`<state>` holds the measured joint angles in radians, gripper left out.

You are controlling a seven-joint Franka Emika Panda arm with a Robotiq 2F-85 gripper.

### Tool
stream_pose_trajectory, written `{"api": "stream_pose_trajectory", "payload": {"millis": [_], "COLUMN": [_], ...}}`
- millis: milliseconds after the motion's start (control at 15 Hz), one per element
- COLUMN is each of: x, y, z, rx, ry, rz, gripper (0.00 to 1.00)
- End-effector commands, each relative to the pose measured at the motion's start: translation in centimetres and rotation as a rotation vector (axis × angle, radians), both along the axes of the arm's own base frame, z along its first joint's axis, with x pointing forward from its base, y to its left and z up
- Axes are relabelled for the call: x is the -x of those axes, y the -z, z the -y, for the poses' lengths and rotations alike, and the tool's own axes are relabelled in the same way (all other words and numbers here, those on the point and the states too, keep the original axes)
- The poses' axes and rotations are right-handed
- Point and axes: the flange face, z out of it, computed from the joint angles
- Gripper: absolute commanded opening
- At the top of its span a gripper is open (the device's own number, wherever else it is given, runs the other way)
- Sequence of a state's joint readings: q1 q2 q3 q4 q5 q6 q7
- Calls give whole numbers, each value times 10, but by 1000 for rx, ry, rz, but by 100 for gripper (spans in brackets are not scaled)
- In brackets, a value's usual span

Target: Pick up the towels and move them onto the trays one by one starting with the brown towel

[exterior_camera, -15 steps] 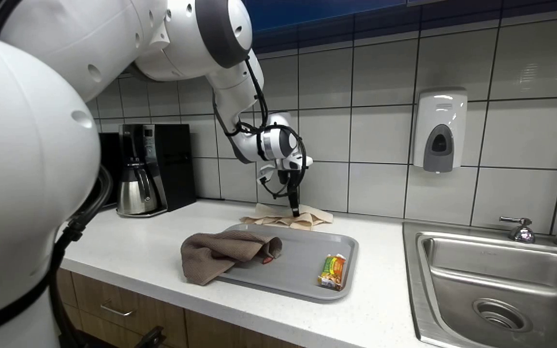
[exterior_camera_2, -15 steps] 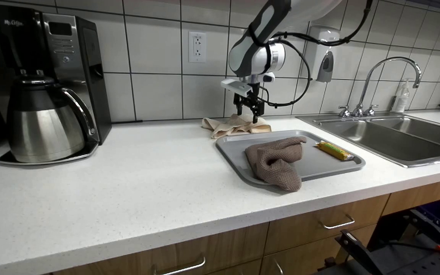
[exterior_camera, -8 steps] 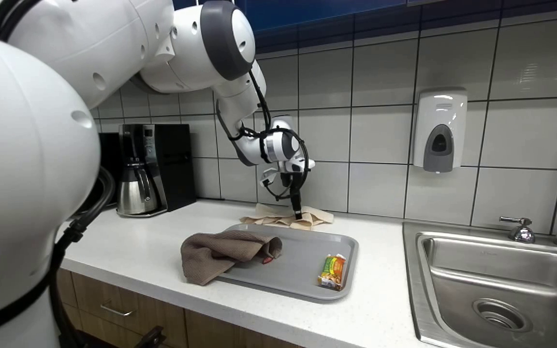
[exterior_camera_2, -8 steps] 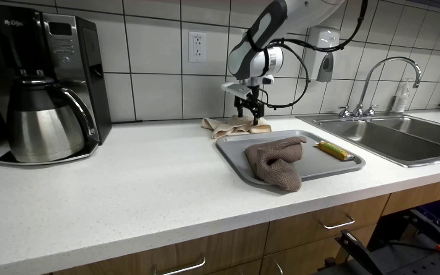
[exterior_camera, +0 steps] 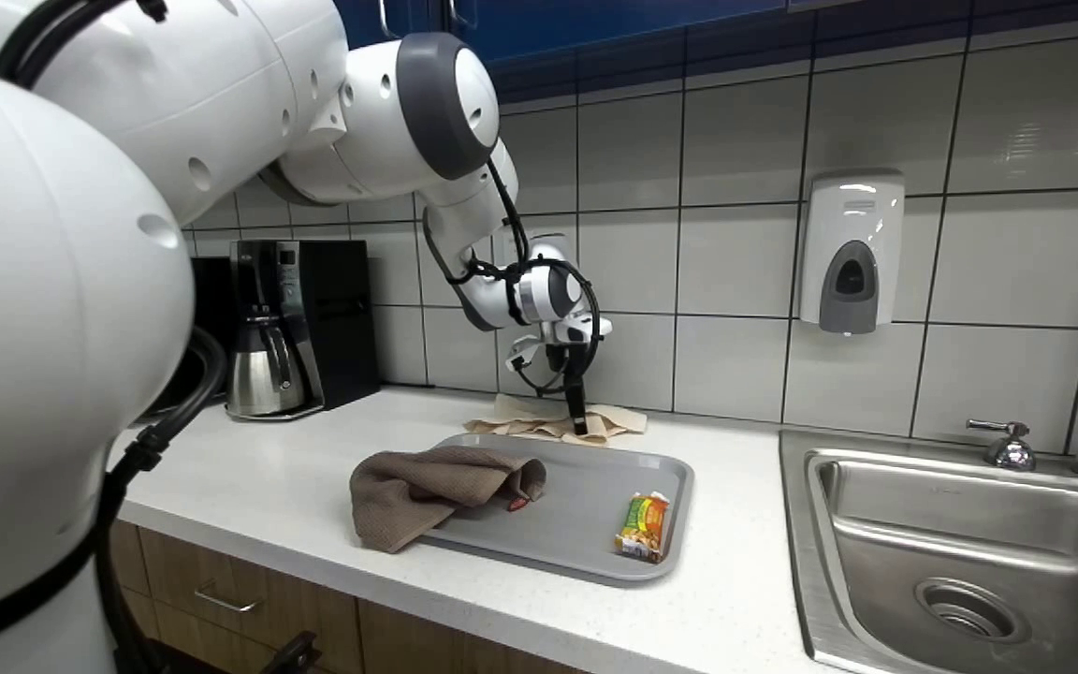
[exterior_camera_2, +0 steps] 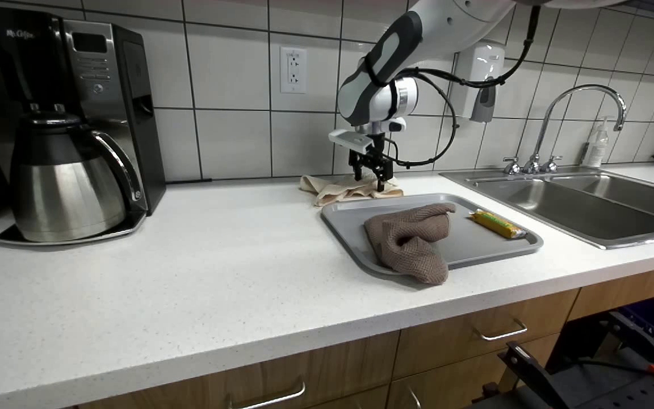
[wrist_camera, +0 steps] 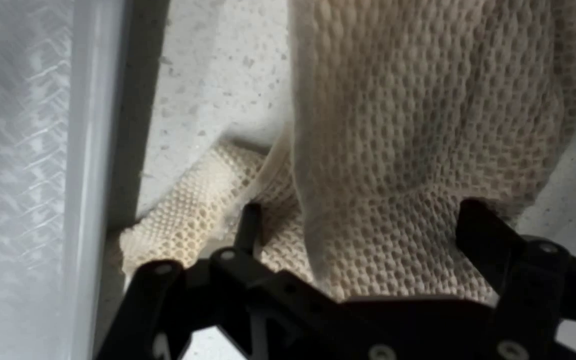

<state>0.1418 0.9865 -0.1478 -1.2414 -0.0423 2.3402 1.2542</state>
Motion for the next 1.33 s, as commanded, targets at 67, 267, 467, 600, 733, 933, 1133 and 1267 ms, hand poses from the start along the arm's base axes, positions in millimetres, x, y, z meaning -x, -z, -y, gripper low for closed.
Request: {"api": "stream_pose_trajectory", "payload": {"millis": [67, 267, 467, 600, 733, 933, 1133, 1267], "x": [-8, -9, -9, -10, -11, -12, -11, -10], "y": [3, 6, 7, 5, 1, -2, -2, -5], "z": [2, 2, 1, 1, 1, 2, 3, 2], "rx": [1, -1, 0, 0, -1, -4, -5, -17], "ry": [30, 23, 15, 14, 15, 15, 16, 11], "rz": [-16, -22, -26, -25, -21, -18, -18, -16], "gripper": [100, 100, 74, 58, 42, 20, 0, 0]}}
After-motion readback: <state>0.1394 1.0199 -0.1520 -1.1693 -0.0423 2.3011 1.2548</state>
